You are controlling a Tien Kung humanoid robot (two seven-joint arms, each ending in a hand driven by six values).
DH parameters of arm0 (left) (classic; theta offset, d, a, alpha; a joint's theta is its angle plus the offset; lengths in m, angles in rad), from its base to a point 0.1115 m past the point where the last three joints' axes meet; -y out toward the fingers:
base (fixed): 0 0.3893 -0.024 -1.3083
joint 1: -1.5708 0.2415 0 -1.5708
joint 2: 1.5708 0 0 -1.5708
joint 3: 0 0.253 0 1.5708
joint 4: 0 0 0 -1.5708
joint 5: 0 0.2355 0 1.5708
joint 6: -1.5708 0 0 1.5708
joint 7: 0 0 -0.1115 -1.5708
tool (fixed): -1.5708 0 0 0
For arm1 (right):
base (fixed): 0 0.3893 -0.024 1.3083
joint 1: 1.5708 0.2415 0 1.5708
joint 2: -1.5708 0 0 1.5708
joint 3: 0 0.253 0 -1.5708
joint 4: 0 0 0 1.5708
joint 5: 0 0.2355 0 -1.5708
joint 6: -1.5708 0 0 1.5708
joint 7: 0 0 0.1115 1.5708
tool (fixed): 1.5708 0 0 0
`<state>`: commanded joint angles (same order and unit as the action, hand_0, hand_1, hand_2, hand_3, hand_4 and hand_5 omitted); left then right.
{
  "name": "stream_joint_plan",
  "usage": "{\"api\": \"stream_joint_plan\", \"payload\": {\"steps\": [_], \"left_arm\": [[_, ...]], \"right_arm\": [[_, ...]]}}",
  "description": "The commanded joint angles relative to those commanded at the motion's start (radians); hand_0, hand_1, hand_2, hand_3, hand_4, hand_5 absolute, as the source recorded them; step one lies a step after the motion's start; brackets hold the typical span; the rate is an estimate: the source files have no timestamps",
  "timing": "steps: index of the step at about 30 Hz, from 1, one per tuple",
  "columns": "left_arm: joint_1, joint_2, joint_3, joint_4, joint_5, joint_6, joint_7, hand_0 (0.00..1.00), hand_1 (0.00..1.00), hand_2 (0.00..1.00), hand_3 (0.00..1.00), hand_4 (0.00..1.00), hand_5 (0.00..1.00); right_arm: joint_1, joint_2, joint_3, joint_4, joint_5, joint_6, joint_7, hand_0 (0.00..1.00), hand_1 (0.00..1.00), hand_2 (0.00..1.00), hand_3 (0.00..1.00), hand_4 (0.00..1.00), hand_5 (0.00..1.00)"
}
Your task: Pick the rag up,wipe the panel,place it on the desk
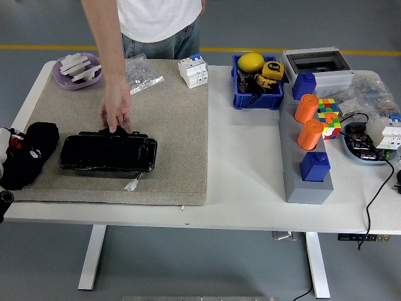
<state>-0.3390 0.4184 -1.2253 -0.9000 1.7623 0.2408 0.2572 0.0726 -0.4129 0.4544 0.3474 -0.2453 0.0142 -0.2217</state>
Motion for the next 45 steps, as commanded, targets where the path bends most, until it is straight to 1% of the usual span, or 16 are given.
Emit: {"api": "stream_joint_plan", "payload": {"steps": [1,3,6,7,11,13,16,19,22,24,30,37,45], "left_arm": [[0.003,-0.002,-0.005,-0.003,0.005,0.003,-0.001,0.192,0.119,0.539,0.528,0.31,0.002],[0.011,-0.006,-0.018,-0.016,0.018,0.008,-0.002,0.192,0.119,0.539,0.528,0.31,0.002],[0.036,-0.01,-0.051,-0.063,0.053,0.011,0.0,0.192,0.119,0.539,0.528,0.31,0.002],[0.049,-0.009,-0.064,-0.088,0.07,0.01,0.003,0.191,0.115,0.538,0.521,0.279,0.002],[0.086,0.0,-0.096,-0.189,0.107,0.002,0.021,0.191,0.115,0.538,0.521,0.279,0.002],[0.116,0.01,-0.109,-0.257,0.132,-0.013,0.046,0.189,0.112,0.539,0.52,0.271,0.002],[0.154,0.019,-0.11,-0.346,0.148,-0.028,0.078,0.189,0.112,0.539,0.52,0.271,0.002],[0.185,0.013,-0.116,-0.42,0.152,-0.032,0.095,0.19,0.114,0.544,0.525,0.272,0.002],[0.202,0.004,-0.112,-0.465,0.159,-0.028,0.097,0.19,0.114,0.544,0.525,0.272,0.002],[0.203,-0.001,-0.093,-0.471,0.158,-0.024,0.093,0.19,0.114,0.544,0.525,0.272,0.002],[0.205,-0.017,-0.057,-0.463,0.153,-0.017,0.096,0.191,0.114,0.543,0.523,0.263,0.002],[0.2,-0.027,-0.025,-0.445,0.138,-0.013,0.092,0.191,0.112,0.543,0.523,0.257,0.002],[0.182,-0.032,0.023,-0.46,0.132,-0.015,0.096,0.19,0.112,0.543,0.523,0.257,0.002]], "right_arm": [[0.0,0.0,-0.002,0.0,0.001,0.001,0.0,0.735,0.633,0.669,0.617,0.998,0.616],[0.0,0.001,-0.002,-0.001,0.002,0.001,-0.001,0.735,0.633,0.669,0.617,0.998,0.616],[0.0,0.0,-0.004,-0.002,0.002,0.002,-0.002,0.735,0.633,0.669,0.617,0.998,0.616],[-0.001,0.0,-0.004,-0.002,0.002,0.003,-0.002,0.735,0.633,0.668,0.618,0.998,0.614],[-0.002,-0.002,-0.007,-0.003,0.005,0.005,-0.003,0.735,0.633,0.668,0.618,0.998,0.614],[-0.003,-0.003,-0.005,-0.004,0.004,0.005,-0.003,0.735,0.633,0.668,0.618,0.998,0.614],[-0.002,-0.004,-0.004,-0.004,0.003,0.006,-0.002,0.735,0.633,0.668,0.618,0.998,0.614],[-0.002,-0.005,-0.002,-0.005,0.002,0.006,-0.001,0.735,0.632,0.668,0.618,0.998,0.615],[-0.003,-0.005,-0.003,-0.005,0.003,0.007,-0.001,0.735,0.632,0.668,0.618,0.998,0.615],[-0.003,-0.005,-0.002,-0.005,0.003,0.006,0.0,0.735,0.632,0.668,0.618,0.998,0.615],[0.0,-0.007,0.002,-0.004,0.0,0.004,0.001,0.735,0.633,0.668,0.618,0.998,0.614],[-0.002,-0.007,-0.003,-0.005,0.002,0.005,0.001,0.735,0.632,0.668,0.618,0.998,0.613],[-0.001,-0.008,-0.005,-0.005,0.004,0.005,0.001,0.734,0.632,0.668,0.618,0.998,0.612]]}}
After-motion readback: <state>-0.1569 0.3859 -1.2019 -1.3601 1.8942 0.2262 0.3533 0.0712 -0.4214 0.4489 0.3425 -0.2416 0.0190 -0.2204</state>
